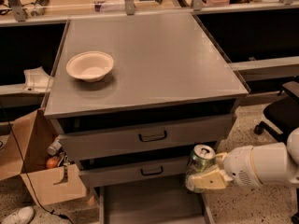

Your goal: Place green can into bottom drawer

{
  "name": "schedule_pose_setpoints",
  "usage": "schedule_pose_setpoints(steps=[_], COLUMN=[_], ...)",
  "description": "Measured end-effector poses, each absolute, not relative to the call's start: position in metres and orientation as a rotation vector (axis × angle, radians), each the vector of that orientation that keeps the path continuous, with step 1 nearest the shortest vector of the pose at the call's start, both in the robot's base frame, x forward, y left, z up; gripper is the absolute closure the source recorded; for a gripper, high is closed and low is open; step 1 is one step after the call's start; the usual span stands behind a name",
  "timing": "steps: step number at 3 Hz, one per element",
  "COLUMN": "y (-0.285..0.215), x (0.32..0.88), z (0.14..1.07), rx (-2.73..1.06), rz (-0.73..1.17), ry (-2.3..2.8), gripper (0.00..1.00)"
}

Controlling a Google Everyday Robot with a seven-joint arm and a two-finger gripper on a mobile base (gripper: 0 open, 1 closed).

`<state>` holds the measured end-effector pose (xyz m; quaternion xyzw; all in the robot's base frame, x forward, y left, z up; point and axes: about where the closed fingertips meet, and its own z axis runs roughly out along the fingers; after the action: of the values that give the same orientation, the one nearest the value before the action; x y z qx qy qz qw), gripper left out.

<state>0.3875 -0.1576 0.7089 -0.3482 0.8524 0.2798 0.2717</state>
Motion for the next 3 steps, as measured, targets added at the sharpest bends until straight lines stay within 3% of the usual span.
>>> schedule_pose_setpoints(steps=[3], y=[-0.126], x=[0.356], z=[0.658], rx=[-0.853], rz=[0.713], ry=[2.385], gripper=[1.0])
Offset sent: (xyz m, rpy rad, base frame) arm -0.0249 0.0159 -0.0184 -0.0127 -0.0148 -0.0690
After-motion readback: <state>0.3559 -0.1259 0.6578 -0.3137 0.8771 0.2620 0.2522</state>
